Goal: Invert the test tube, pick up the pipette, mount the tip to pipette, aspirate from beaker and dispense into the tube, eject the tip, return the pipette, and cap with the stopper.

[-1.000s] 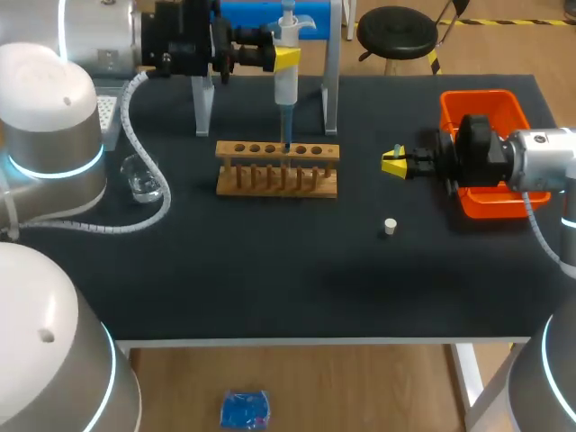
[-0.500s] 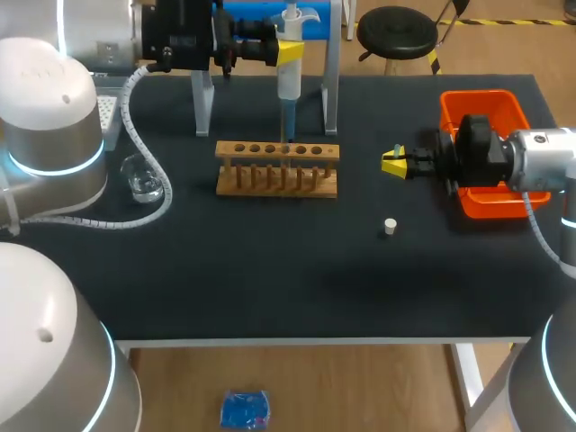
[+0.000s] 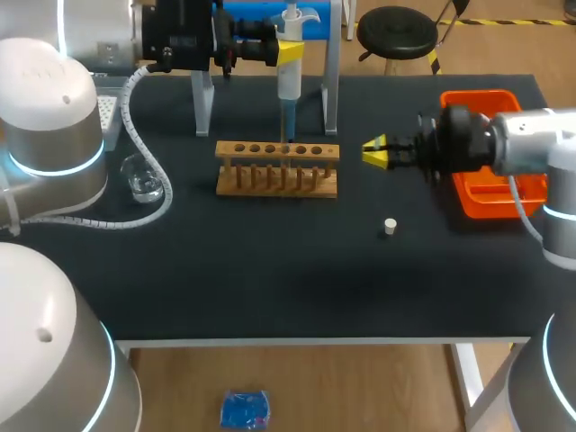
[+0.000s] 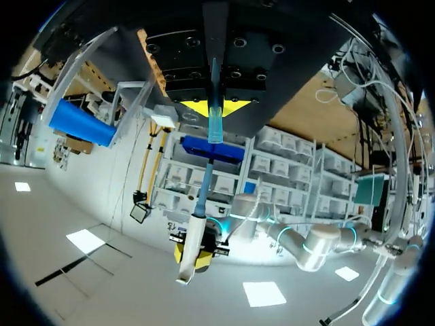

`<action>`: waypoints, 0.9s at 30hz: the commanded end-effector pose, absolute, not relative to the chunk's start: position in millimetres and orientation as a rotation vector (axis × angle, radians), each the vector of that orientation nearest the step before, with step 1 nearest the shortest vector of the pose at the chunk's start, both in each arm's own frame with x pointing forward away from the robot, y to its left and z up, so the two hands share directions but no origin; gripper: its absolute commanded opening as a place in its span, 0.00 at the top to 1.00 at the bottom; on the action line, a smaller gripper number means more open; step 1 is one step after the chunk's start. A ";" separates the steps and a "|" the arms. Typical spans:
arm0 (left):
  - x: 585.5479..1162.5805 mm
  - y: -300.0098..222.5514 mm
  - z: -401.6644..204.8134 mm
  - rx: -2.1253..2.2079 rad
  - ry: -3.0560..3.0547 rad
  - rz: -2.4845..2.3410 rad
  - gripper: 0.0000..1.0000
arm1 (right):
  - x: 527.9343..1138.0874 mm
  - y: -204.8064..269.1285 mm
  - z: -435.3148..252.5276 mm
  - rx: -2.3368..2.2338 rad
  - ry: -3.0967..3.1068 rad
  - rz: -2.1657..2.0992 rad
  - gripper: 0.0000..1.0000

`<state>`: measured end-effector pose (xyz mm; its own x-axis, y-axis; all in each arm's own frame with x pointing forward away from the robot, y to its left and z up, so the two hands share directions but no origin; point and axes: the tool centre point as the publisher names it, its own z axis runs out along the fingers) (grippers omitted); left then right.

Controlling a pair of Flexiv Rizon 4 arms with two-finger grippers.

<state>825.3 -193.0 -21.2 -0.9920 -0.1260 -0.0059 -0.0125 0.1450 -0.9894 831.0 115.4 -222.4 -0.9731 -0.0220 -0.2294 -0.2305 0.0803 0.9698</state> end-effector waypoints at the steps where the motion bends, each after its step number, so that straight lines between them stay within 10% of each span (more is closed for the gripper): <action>1: 826.2 -193.2 -20.6 -0.138 2.314 -1.993 1.00 | 850.3 142.0 -227.8 -0.298 2.199 1.968 1.00; 27: 826.2 -193.2 -20.6 -0.138 2.314 -1.993 1.00 | 864.2 219.9 -239.8 -0.449 2.258 1.912 1.00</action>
